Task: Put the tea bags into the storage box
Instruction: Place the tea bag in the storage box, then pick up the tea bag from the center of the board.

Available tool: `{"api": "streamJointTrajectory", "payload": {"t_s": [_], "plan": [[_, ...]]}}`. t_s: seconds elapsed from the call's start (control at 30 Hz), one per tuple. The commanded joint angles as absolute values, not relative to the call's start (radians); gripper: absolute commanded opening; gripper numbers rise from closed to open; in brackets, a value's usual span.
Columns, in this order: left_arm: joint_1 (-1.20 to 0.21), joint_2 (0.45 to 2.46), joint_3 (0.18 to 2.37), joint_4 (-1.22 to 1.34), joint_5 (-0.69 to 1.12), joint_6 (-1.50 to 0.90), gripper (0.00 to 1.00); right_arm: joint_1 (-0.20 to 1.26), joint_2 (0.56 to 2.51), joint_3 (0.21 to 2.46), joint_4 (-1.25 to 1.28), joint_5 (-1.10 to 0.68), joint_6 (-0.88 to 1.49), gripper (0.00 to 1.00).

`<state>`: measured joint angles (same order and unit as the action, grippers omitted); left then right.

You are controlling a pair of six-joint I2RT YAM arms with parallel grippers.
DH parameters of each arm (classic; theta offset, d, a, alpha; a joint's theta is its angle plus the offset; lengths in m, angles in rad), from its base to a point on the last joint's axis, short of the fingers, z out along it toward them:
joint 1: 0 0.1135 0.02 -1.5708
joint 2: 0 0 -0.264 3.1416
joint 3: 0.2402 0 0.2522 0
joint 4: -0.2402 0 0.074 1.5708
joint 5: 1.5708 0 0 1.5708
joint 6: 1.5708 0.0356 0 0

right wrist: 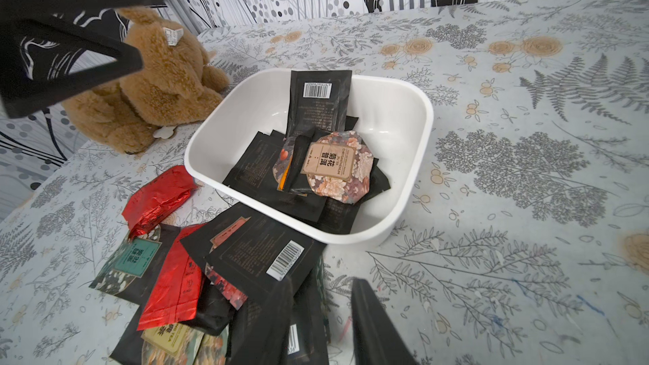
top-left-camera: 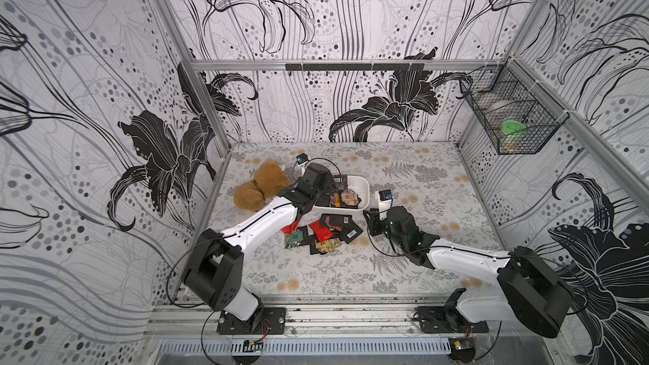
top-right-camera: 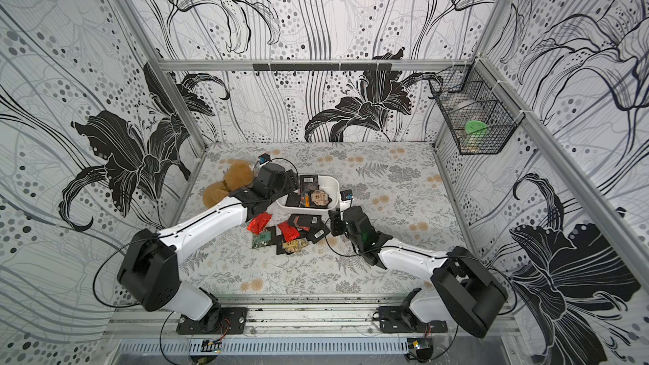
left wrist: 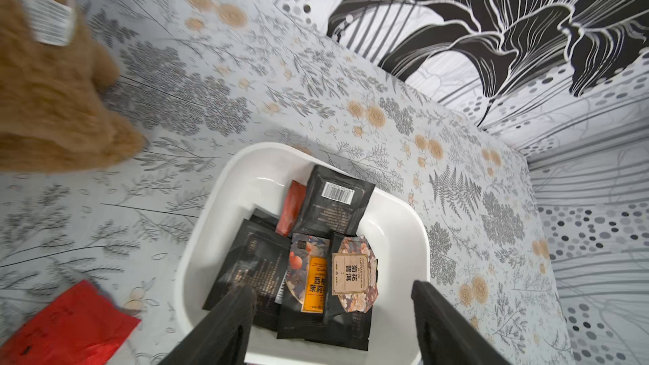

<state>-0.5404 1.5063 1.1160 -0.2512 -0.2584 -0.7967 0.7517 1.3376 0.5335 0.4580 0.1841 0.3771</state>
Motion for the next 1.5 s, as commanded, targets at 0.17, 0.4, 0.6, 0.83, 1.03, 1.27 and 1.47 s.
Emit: {"api": "streamJointTrajectory", "payload": {"t_s": [0.17, 0.4, 0.6, 0.83, 1.03, 1.27, 1.47], "plan": [[-0.449, 1.262, 0.876, -0.272, -0.354, -0.901, 0.8, 0.755, 1.33, 0.524, 0.488, 0.181, 0.382, 0.33], [-0.371, 1.153, 0.752, -0.318, -0.379, -0.859, 0.86, 0.755, 1.342, 0.532, 0.473, 0.182, 0.374, 0.34], [-0.344, 1.232, 0.706, -0.288, -0.282, -0.72, 0.96, 0.755, 1.364, 0.542, 0.467, 0.182, 0.353, 0.34], [-0.334, 1.355, 0.761, -0.247, -0.229, -0.587, 1.0, 0.755, 1.381, 0.552, 0.471, 0.13, 0.355, 0.35], [-0.334, 1.466, 0.827, -0.302, -0.259, -0.525, 1.0, 0.755, 1.37, 0.547, 0.473, 0.116, 0.35, 0.35], [-0.334, 1.503, 0.79, -0.293, -0.248, -0.518, 1.0, 0.755, 1.374, 0.551, 0.47, 0.106, 0.349, 0.36], [-0.331, 1.553, 0.766, -0.27, -0.201, -0.521, 0.97, 0.755, 1.399, 0.561, 0.463, 0.089, 0.348, 0.36]]}}
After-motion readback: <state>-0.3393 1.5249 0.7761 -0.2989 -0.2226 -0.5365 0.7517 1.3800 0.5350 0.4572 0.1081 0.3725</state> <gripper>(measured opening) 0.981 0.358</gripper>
